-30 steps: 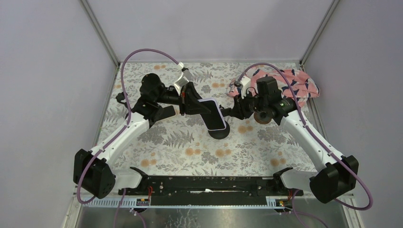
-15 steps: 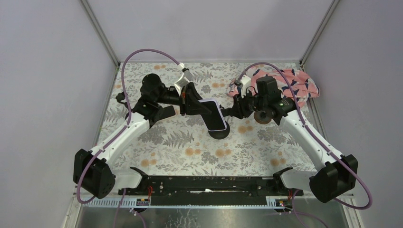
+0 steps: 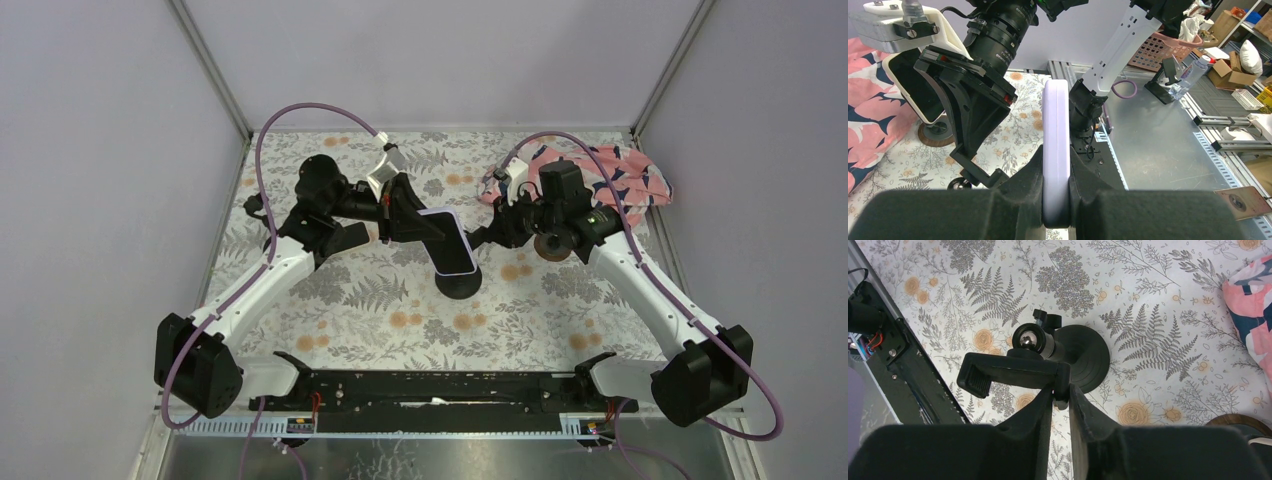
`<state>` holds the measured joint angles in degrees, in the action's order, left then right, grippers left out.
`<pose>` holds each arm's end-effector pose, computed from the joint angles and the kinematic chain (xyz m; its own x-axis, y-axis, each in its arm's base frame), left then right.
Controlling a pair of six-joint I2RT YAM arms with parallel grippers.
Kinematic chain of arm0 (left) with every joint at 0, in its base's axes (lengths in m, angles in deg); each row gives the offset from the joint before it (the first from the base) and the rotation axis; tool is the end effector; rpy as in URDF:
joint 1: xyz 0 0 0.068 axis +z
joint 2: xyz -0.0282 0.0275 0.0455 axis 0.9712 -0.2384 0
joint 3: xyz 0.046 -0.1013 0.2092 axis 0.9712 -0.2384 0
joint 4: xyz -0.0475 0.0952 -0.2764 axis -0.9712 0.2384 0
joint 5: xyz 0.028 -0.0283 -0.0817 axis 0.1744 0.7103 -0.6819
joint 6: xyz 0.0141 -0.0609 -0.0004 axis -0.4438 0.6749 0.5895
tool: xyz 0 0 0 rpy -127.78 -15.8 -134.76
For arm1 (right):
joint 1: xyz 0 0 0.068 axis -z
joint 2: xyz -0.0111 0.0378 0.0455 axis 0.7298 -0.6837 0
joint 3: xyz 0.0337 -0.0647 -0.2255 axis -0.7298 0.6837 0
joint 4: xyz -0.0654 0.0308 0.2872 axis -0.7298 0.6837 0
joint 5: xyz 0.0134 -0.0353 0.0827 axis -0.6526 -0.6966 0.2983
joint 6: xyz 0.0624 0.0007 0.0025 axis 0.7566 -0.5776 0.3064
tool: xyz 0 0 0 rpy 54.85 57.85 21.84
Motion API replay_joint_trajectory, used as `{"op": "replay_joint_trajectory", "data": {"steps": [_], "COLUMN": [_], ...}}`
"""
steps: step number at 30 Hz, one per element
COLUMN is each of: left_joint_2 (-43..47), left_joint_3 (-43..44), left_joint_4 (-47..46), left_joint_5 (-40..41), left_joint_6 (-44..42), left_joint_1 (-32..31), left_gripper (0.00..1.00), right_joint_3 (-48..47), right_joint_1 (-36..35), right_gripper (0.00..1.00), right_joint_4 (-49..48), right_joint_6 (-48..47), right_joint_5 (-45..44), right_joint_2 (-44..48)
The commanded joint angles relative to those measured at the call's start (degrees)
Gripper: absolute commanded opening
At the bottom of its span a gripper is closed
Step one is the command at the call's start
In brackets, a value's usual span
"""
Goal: Place the phone on the phone stand
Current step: Adjust the phone stand at the center of the board.
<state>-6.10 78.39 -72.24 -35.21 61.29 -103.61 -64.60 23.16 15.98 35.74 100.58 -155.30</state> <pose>0.2726 -0.1922 0.3418 -0.2226 -0.0264 -0.9746 0.9616 -0.1705 -0.2150 0.2936 0.1544 0.2826 -0.3960 -0.3196 -0.8608 -0.7919 0.5935 0.1439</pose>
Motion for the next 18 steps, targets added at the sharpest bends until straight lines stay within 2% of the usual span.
{"op": "replay_joint_trajectory", "data": {"steps": [1,4,10,18], "left_joint_2": [-0.22,-0.05,0.06,-0.21], "left_joint_3": [2.58,2.53,2.43,2.76], "left_joint_4": [-5.04,-5.02,-4.98,-5.15], "left_joint_5": [1.10,1.15,1.10,1.10], "left_joint_6": [-0.63,-0.63,-0.66,-0.57], "left_joint_1": [-0.45,-0.46,-0.47,-0.63], "left_gripper": [0.00,0.00,0.00,0.00], "right_joint_3": [-0.08,0.17,0.83,0.73], "right_joint_1": [-0.70,-0.81,-0.81,-0.81], "right_gripper": [0.28,0.33,0.33,0.22], "right_joint_4": [-0.59,-0.53,-0.16,-0.24], "right_joint_6": [0.09,0.01,-0.51,-0.72], "right_joint_5": [1.01,1.18,1.29,0.86], "right_joint_2": [0.05,0.09,0.56,0.56]}}
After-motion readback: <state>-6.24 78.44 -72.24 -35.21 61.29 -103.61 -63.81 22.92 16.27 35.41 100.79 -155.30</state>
